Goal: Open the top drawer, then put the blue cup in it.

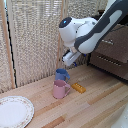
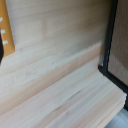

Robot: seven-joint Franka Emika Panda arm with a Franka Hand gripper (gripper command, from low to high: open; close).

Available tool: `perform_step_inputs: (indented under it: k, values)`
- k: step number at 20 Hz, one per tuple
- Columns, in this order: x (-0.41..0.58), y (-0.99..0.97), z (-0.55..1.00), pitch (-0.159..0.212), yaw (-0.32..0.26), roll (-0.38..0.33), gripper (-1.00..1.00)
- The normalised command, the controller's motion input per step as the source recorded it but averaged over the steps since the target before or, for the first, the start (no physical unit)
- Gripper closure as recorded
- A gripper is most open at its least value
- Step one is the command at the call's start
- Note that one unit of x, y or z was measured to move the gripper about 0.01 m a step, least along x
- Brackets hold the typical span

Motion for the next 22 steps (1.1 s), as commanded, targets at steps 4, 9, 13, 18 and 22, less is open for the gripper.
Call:
perform_step_inputs:
  k: [4,9,13,18,22]
  values:
    - [0.226,0.24,0.37,0.019,-0.204,0.189,-1.00]
    - [0.214,0.30,0.17,0.062,-0.180,0.287,-1.00]
    - [0.236,0.27,0.11,0.059,-0.183,0.303,-1.00]
    - [0.367,0.13,0.19,-0.012,-0.187,0.128,-1.00]
    - [0.492,0.11,0.17,-0.032,-0.152,0.006,-1.00]
